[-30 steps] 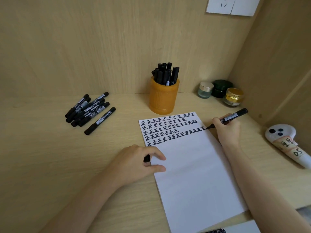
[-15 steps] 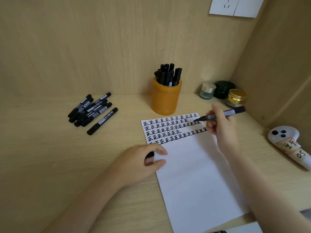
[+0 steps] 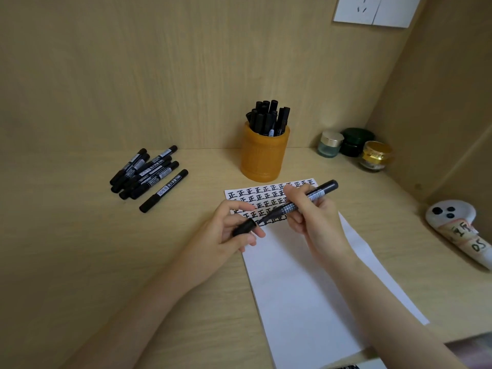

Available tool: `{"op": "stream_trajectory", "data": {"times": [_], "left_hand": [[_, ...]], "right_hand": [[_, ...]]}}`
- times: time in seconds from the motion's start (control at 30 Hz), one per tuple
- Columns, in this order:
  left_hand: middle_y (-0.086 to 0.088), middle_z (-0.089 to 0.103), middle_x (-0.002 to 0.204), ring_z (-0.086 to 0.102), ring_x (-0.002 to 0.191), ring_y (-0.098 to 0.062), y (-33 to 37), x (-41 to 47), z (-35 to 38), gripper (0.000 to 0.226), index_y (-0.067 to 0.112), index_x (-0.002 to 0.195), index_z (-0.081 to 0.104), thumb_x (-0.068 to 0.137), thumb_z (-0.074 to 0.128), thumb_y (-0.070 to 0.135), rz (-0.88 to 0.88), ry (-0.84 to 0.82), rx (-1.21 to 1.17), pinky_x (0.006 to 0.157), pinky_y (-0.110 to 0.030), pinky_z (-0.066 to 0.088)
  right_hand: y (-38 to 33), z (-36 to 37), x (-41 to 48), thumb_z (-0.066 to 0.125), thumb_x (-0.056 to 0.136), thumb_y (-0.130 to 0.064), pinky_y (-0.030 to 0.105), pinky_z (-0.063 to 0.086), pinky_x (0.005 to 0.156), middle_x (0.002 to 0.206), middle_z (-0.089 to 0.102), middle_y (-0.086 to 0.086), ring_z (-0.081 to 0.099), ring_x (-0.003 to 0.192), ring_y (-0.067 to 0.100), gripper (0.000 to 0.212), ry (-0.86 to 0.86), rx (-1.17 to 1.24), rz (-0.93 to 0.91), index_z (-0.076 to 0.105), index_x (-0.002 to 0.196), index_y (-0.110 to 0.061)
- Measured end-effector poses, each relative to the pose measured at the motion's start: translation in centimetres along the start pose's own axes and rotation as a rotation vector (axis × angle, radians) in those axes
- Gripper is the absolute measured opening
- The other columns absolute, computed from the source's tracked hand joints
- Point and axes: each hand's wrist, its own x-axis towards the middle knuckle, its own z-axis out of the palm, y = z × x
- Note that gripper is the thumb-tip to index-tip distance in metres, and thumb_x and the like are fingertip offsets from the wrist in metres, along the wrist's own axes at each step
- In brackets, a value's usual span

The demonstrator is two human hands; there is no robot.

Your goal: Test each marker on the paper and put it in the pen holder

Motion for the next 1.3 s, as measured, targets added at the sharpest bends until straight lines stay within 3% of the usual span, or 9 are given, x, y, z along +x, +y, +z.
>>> {"op": "stream_trajectory", "data": {"times": [0.2,0.33,0.4,0.6,0.77,1.13,1.3], "left_hand": [[-0.003,0.072,0.093,0.061,0.076,-0.011,0.0,0.0,0.3,0.039,0.018,0.113,0.044,0.087,0.055,-0.009,-0.021,-0.024,-0.010,0.067,-0.019,0.048],[0.000,0.073,0.093,0.063,0.075,-0.013,-0.2,0.0,0.2,0.034,0.019,0.110,0.046,0.088,0.057,-0.004,-0.024,-0.015,-0.003,0.066,-0.019,0.049],[0.001,0.074,0.091,0.066,0.072,-0.016,-0.3,0.0,0.1,0.026,0.014,0.106,0.050,0.087,0.059,-0.003,-0.024,0.046,-0.001,0.065,-0.020,0.051],[-0.004,0.072,0.071,0.069,0.060,-0.020,-0.3,0.3,-0.1,0.015,0.008,0.086,0.059,0.079,0.069,-0.001,0.016,0.251,-0.001,0.057,-0.024,0.056],[-0.012,0.070,0.070,0.063,0.052,-0.017,-0.4,0.2,0.1,0.016,0.009,0.083,0.058,0.079,0.067,-0.004,0.071,0.245,0.011,0.052,-0.022,0.051],[-0.002,0.069,0.066,0.053,0.045,-0.011,-0.5,0.1,0.2,0.014,0.011,0.085,0.059,0.080,0.067,0.000,0.090,0.279,0.042,0.044,-0.021,0.044],[0.000,0.070,0.069,0.052,0.045,-0.008,-0.2,0.0,0.0,0.012,0.014,0.088,0.061,0.081,0.068,0.006,0.078,0.288,0.086,0.045,-0.019,0.043]], "right_hand": [[0.6,0.7,-0.4,0.060,0.093,-0.012,0.018,0.026,0.041,0.047,0.034,0.001,0.028,0.041,0.012,0.042,0.017,-0.095,-0.050,0.041,0.057,-0.020],[1.0,1.3,-1.1,0.062,0.092,-0.015,0.016,0.031,0.044,0.046,0.038,0.005,0.033,0.042,0.013,0.034,-0.064,-0.200,-0.075,0.046,0.062,-0.010],[0.9,1.5,-1.2,0.064,0.090,-0.015,0.016,0.034,0.045,0.049,0.043,0.010,0.038,0.043,0.012,0.031,-0.085,-0.197,-0.091,0.051,0.065,-0.005],[0.6,1.6,-1.3,0.067,0.087,-0.015,0.017,0.036,0.044,0.051,0.053,0.006,0.045,0.042,0.013,0.023,-0.079,-0.139,-0.094,0.056,0.067,-0.011],[1.0,2.1,-1.2,0.066,0.089,-0.013,0.020,0.036,0.048,0.048,0.048,0.009,0.042,0.045,0.017,0.025,-0.058,-0.170,-0.130,0.055,0.067,-0.012],[1.6,2.4,-0.4,0.065,0.090,-0.010,0.021,0.034,0.049,0.045,0.046,0.001,0.039,0.044,0.017,0.031,-0.108,-0.110,-0.073,0.050,0.063,-0.015],[1.4,2.2,-0.4,0.071,0.083,-0.029,0.027,0.032,0.052,0.048,0.046,0.001,0.040,0.047,0.016,0.033,-0.131,-0.164,-0.019,0.054,0.057,-0.018]]}}
